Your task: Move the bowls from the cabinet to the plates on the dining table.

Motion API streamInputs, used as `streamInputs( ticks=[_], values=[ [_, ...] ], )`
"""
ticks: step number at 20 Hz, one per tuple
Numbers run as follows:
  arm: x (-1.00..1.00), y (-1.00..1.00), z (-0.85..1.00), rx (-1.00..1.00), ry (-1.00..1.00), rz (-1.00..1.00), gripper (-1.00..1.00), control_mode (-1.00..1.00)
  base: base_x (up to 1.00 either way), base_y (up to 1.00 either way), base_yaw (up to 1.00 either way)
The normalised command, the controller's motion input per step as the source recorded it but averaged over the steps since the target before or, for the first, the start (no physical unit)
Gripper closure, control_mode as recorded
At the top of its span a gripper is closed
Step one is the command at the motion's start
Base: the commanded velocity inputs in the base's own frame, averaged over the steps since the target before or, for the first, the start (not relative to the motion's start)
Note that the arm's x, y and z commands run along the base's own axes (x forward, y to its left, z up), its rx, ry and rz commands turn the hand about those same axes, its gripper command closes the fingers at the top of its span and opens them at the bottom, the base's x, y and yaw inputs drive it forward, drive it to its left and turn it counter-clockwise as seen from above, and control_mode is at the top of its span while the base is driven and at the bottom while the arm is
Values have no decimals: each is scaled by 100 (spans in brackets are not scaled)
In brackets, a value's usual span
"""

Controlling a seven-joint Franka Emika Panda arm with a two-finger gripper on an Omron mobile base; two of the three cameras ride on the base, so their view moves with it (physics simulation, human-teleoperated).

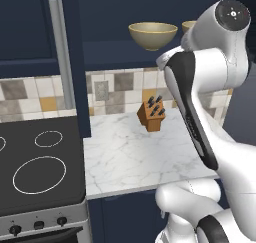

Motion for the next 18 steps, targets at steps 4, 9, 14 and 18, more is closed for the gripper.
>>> streamInputs(
  ticks=[4,9,14,18],
  values=[
    [8,0,0,-8,-7,0,-100,-100,0,0,0],
    [8,0,0,-8,-6,0,-100,-100,0,0,0],
    [9,-1,0,-8,-5,0,-100,-100,0,0,0],
    [15,-1,0,-7,-4,0,-100,-100,0,0,0]
  ],
)
